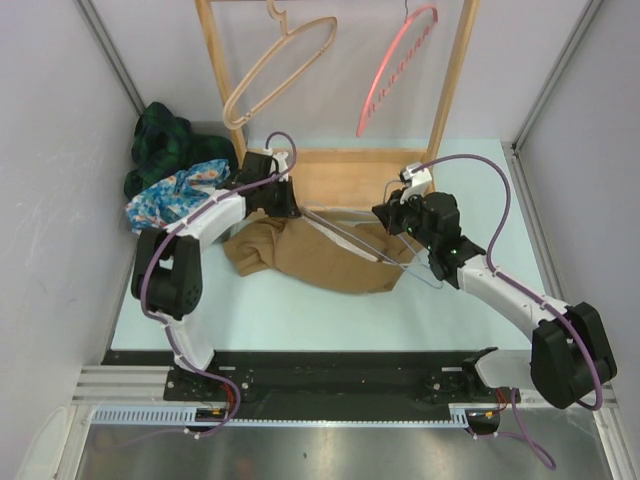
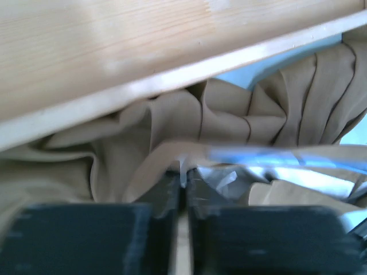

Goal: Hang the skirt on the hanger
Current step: Locate the hanging ribbon on the skirt

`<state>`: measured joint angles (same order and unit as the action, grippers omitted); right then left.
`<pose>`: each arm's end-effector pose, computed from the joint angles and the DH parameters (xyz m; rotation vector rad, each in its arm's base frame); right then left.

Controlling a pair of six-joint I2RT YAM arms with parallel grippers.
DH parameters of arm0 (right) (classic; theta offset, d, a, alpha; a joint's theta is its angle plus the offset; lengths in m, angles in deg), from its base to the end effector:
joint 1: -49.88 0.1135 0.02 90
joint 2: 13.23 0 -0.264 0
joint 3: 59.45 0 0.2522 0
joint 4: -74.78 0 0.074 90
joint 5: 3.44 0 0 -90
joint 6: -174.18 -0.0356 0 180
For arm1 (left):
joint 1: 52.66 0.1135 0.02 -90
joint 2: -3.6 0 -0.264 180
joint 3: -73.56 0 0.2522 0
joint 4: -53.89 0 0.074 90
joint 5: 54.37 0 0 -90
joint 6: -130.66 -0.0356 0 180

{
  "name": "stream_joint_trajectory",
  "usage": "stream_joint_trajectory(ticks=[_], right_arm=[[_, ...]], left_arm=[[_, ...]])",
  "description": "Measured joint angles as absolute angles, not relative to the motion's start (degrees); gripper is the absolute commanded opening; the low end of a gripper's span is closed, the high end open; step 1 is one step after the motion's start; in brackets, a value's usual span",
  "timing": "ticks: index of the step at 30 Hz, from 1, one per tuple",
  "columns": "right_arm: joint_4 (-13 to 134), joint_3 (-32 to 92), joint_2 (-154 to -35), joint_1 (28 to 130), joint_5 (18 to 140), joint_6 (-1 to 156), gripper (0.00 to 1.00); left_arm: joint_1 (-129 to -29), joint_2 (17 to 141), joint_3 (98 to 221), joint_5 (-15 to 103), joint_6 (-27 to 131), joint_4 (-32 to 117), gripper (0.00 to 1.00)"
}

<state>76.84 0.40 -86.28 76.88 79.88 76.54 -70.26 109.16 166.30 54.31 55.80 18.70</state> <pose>0.2617 0.1380 0.2873 -0.3864 1.7535 0.5390 0.3862 -0.1345 0.2318 0.2072 2.4458 -0.6515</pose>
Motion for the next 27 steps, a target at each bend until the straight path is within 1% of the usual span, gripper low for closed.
stream_joint_trajectory(ticks=[1,3,4,5,10,15,21,25,27], right_arm=[[76.90,0.09,-86.30,76.88,79.90,76.54,0.00],[75.96,-0.39,-86.41,76.93,80.29,77.31,0.00],[75.39,-0.76,-86.68,76.93,80.62,77.70,0.00],[74.96,-0.91,-87.00,76.95,80.69,77.94,0.00],[74.13,-1.00,-88.69,78.35,81.02,79.34,0.00],[74.15,-1.00,-88.67,79.68,81.15,80.00,0.00],[73.91,-1.00,-88.14,80.16,80.86,80.15,0.00],[72.09,-0.91,-86.28,81.34,79.09,80.19,0.00],[71.17,-0.76,-85.12,82.37,78.44,80.24,0.00]], left_arm=[[-70.26,108.00,165.27,54.16,55.58,18.65,0.43],[-70.11,105.97,164.00,52.87,54.88,18.81,0.47],[-69.96,105.03,163.72,52.17,55.10,18.89,0.54],[-69.76,104.25,163.48,51.69,55.10,19.11,0.56],[-69.13,99.35,163.17,51.16,55.08,20.34,0.58],[-71.36,95.07,163.13,54.59,52.35,21.19,0.68],[-80.21,93.91,159.98,51.88,52.85,21.54,0.71],[-81.24,93.32,154.23,49.06,54.34,21.34,0.72],[-81.24,93.05,153.56,47.95,54.64,20.23,0.72]])
